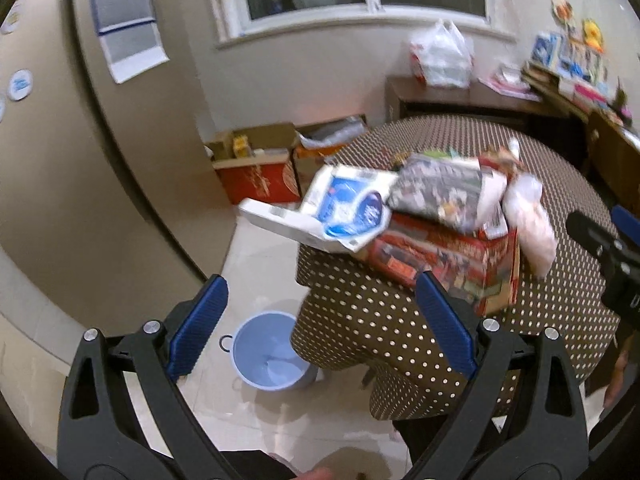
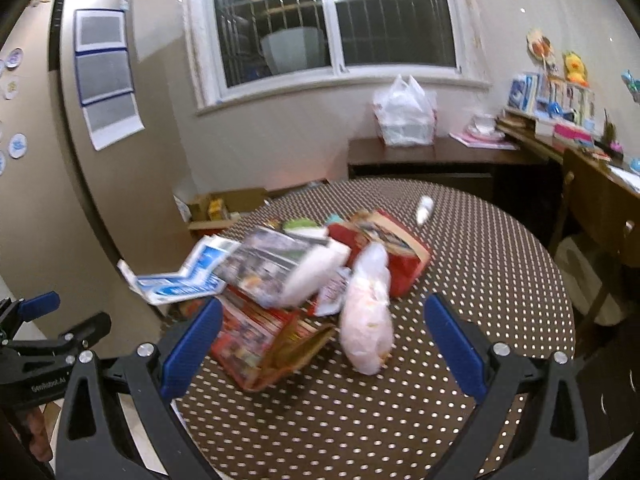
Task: Collect trash
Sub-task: 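Reach the left gripper to the white-blue carton box and grasp it, then grasp the brown paper scrap with the right gripper while the left lifts the carton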
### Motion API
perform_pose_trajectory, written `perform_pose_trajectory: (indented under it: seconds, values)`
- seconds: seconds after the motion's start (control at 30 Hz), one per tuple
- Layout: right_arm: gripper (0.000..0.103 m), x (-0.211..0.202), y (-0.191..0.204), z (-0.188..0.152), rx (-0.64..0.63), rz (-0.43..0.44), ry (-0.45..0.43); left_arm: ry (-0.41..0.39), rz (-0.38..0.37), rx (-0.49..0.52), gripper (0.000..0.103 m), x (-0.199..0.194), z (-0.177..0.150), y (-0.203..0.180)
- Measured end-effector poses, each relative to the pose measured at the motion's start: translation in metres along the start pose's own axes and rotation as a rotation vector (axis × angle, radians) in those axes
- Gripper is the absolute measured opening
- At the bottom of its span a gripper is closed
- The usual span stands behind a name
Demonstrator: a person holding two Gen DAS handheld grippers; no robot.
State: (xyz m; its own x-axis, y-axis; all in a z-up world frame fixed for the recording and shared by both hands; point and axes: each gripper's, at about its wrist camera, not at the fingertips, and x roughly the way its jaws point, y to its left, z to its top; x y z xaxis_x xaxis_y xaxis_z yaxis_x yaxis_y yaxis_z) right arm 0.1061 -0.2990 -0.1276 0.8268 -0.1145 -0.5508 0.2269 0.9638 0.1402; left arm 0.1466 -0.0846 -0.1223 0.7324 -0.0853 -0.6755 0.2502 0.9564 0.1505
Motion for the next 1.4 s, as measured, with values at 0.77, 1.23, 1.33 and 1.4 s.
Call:
perform_pose_trajectory:
  seconds: [0.77,1.23,1.33,1.4]
  values:
    - [0.099,0.095,0.01,0.031,0.088,0.124,0.095,0.085,-0.145,-0.427,0.084,0.116,0.032,0.049]
    - [0.099,0.162,0.002,0.032,0.175,0.075,0.195,0.128,-0.274,-0.436,0.027,0.151,0.035,0.053]
    - [0.099,0.166,0.003,0.034,0.173,0.085,0.2,0.091,-0.294,-0.411,0.019,0.141,0.038,0.05]
    - [0.09,0.165,0.003,0.036,0.17,0.103,0.198,0.062,-0.298,-0.378,0.016,0.131,0.039,0.045]
